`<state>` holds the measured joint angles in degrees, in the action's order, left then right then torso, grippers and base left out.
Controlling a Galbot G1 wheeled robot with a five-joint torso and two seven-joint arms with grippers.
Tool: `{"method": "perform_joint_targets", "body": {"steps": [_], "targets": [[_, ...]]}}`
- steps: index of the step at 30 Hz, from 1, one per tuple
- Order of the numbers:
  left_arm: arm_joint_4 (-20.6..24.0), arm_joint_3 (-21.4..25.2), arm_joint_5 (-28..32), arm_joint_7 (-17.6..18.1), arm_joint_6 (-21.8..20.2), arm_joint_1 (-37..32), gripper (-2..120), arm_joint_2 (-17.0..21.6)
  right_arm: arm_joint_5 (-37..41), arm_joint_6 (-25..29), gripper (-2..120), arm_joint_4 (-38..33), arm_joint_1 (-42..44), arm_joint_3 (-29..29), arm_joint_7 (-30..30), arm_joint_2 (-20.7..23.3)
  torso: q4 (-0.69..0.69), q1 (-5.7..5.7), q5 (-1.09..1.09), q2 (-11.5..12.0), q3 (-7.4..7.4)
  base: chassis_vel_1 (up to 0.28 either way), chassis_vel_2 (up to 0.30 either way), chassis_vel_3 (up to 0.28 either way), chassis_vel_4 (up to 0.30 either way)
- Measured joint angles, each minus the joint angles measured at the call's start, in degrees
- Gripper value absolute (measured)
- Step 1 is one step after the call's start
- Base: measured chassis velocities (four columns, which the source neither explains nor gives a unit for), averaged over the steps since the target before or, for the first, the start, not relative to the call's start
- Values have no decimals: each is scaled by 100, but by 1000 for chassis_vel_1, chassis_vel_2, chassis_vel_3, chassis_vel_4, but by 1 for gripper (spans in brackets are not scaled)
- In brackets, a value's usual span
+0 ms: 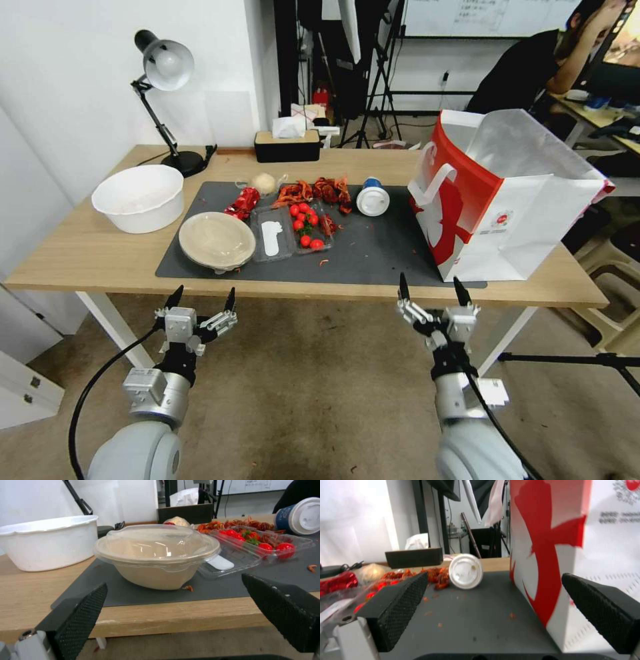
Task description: Pick up the trash from the table and place it into the takeout bag.
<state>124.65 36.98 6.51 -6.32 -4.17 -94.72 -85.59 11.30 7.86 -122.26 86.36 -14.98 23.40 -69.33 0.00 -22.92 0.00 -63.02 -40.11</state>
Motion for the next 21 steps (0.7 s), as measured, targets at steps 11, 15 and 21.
{"method": "perform_joint_targets", "body": {"steps": [11, 15, 21], "targets": [[-30, 2, -15, -8, -4, 11, 100, -19, 616, -359, 100, 258, -877, 57, 80, 146, 2, 0, 0, 0, 0, 0, 0, 0, 0], [-44, 1, -26, -10, -7, 19, 100, -32, 936, -467, 100, 475, -1249, 120, 119, 201, 0, 0, -1, 0, -1, 0, 0, 0, 0], [-63, 3, -39, -10, -10, 23, 100, -47, 1211, -549, 100, 719, -1631, 208, 143, 238, 2, 0, 0, 0, 0, 0, 0, 0, 0]]}}
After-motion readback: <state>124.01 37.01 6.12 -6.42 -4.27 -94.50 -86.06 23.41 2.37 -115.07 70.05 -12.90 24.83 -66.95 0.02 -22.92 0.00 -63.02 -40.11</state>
